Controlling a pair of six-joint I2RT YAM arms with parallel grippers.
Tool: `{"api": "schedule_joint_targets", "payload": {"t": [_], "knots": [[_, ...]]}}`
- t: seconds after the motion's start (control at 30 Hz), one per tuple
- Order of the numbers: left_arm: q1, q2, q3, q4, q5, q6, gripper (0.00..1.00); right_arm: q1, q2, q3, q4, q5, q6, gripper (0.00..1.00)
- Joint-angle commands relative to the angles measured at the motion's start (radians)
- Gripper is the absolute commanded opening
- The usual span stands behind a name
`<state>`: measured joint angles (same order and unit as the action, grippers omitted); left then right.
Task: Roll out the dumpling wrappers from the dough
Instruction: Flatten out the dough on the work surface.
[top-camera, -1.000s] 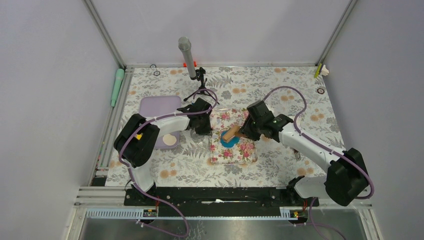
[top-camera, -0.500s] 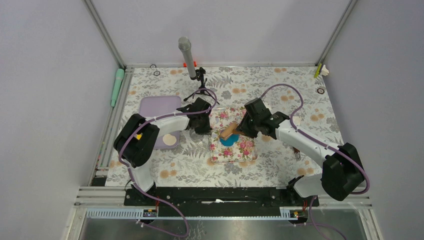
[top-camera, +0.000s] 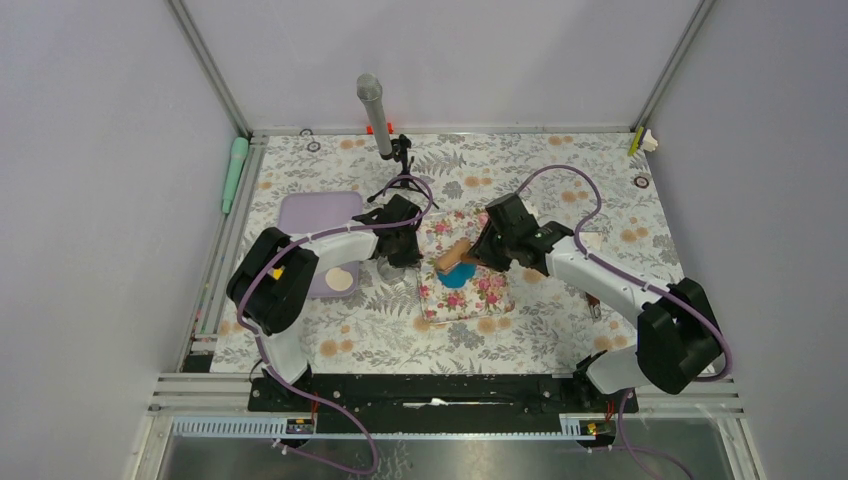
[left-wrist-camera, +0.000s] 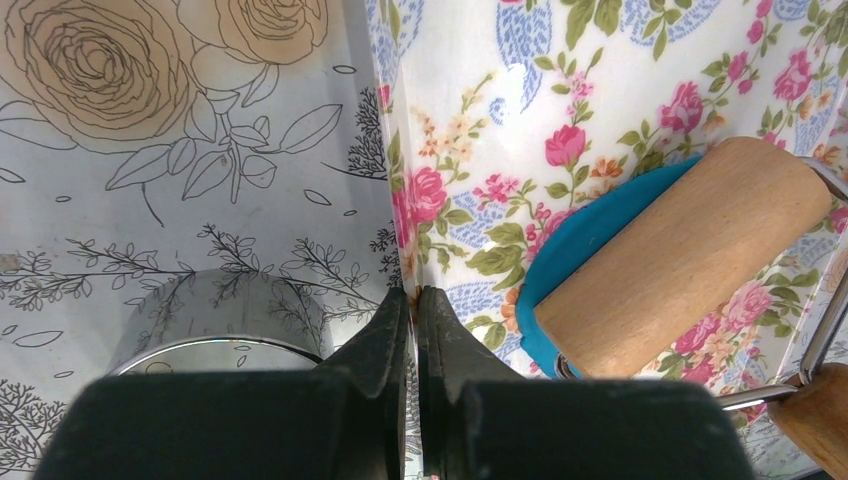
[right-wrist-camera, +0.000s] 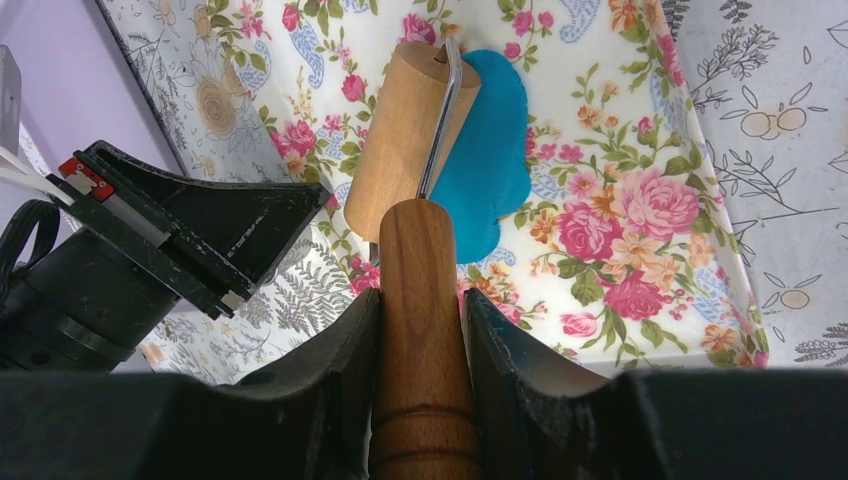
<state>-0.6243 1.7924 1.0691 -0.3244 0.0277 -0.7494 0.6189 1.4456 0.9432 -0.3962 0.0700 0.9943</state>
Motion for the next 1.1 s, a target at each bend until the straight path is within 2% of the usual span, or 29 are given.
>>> {"api": "schedule_joint_targets", "payload": {"t": [0.0, 0.8, 1.07], "knots": [[-0.038, -0.034, 0.012, 0.019, 0.135, 0.017, 0.00, -0.002, 0.226, -0.134, -0.314, 0.157, -0.083, 0.00], [-0.055, -0.005, 0.039, 0.016, 0.186, 0.034, 0.00, -0.003, 0.243, 0.007, -0.335, 0.158, -0.118, 0.00], [-0.058, 0.010, 0.046, 0.014, 0.212, 0.041, 0.00, -0.002, 0.256, 0.173, -0.403, 0.193, -0.175, 0.00]]}}
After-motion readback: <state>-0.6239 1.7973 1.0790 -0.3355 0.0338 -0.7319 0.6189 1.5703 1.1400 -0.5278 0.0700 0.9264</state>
